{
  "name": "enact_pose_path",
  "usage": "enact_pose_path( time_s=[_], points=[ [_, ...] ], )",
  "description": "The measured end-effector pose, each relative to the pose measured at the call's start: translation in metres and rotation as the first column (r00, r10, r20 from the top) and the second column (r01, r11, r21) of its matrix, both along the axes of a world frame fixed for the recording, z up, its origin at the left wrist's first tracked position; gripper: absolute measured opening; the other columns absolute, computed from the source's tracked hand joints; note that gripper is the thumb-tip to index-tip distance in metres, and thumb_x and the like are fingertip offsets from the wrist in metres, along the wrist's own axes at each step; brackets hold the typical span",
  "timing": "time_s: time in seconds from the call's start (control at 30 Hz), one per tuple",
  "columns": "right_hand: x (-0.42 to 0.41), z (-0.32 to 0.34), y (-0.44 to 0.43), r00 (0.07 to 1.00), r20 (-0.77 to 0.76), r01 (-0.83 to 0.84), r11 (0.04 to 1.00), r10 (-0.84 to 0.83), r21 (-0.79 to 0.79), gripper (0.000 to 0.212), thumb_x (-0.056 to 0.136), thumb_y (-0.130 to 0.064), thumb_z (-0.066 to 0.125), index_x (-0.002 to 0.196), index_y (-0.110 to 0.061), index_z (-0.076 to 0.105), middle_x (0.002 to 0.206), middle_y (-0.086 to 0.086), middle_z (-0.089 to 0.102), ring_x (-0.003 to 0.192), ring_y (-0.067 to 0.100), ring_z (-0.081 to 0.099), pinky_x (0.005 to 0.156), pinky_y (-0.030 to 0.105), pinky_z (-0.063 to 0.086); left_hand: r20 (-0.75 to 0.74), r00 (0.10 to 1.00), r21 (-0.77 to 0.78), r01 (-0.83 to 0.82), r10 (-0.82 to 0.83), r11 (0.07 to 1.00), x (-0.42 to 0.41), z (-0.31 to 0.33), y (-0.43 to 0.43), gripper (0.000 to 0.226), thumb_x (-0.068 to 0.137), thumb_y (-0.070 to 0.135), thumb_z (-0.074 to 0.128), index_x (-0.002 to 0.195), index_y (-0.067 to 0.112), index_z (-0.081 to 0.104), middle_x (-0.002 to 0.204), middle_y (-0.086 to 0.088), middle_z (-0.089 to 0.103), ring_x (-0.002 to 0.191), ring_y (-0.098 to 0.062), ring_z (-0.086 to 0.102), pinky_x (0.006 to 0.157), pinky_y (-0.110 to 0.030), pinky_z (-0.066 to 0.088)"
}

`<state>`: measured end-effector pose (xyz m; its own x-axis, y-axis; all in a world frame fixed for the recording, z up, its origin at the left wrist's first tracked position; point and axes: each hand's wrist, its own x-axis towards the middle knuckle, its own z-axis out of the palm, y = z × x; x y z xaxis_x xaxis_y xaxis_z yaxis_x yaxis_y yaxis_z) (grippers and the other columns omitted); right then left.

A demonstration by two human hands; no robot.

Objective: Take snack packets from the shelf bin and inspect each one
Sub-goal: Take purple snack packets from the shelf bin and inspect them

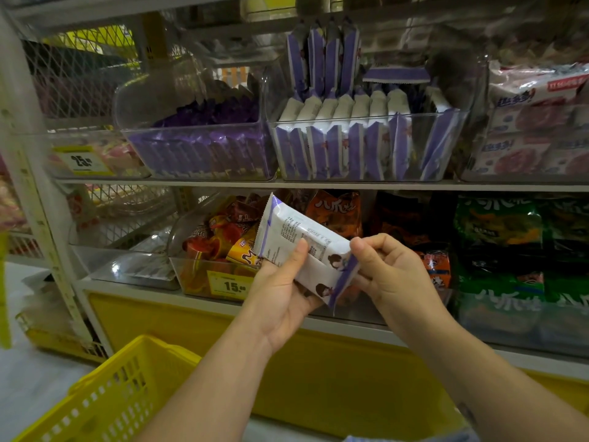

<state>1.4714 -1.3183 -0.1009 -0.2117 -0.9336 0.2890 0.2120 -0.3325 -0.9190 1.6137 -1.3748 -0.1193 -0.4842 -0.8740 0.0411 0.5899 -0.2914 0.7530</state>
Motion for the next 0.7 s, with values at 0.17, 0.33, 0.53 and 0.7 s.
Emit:
enact_pose_path(
  time_s=[0.17, 0.33, 0.53, 0.7],
  points=[
    [-0.0059, -0.0007, -0.0024, 0.998, 0.033, -0.05, 0.999, 0.051, -0.018, 0.02, 0.076, -0.028, 0.061, 0.077, -0.013, 0.075, 0.093, 0.009, 0.076, 0.089, 0.02, 0.073, 0.066, 0.023, 0.058, -0.018, 0.999, -0.002, -0.036, 0.036, 0.999, 0.0041, 0.0025, -0.0012, 0.057, 0.08, 0.028, 0.063, 0.136, 0.017, 0.051, 0.12, -0.018, 0.068, 0.105, -0.03, 0.068, 0.069, -0.044, 0.058],
    [-0.0072, -0.0016, -0.004, 1.0, 0.021, 0.0, 1.0, 0.001, -0.015, 0.024, 0.077, -0.028, 0.06, 0.084, -0.009, 0.072, 0.092, 0.009, 0.076, 0.087, 0.02, 0.073, 0.065, 0.022, 0.057, 0.023, 0.998, -0.038, -0.064, 0.065, 0.997, 0.0039, 0.0032, 0.0005, 0.057, 0.078, 0.026, 0.064, 0.134, 0.02, 0.051, 0.121, -0.015, 0.068, 0.108, -0.029, 0.067, 0.069, -0.043, 0.059],
    [-0.0087, -0.0038, -0.0049, 0.995, -0.024, 0.096, 0.995, -0.096, 0.004, 0.018, 0.091, -0.02, 0.055, 0.086, -0.01, 0.069, 0.089, 0.007, 0.076, 0.085, 0.02, 0.073, 0.066, 0.023, 0.058, 0.254, 0.951, -0.107, -0.152, 0.175, 0.983, 0.0028, 0.0045, 0.0027, 0.048, 0.08, 0.029, 0.066, 0.126, 0.023, 0.056, 0.117, -0.008, 0.069, 0.11, -0.026, 0.066, 0.072, -0.045, 0.06],
    [-0.006, -0.0056, -0.0017, 0.917, -0.334, 0.19, 0.975, -0.219, -0.116, 0.018, 0.095, -0.021, 0.056, 0.084, -0.023, 0.07, 0.089, -0.006, 0.075, 0.085, 0.01, 0.072, 0.071, 0.026, 0.059, 0.367, 0.924, -0.054, -0.095, 0.109, 0.994, 0.0078, 0.0018, -0.0013, 0.039, 0.089, 0.023, 0.065, 0.127, 0.021, 0.057, 0.114, -0.009, 0.07, 0.109, -0.028, 0.064, 0.072, -0.046, 0.06]
  ],
)
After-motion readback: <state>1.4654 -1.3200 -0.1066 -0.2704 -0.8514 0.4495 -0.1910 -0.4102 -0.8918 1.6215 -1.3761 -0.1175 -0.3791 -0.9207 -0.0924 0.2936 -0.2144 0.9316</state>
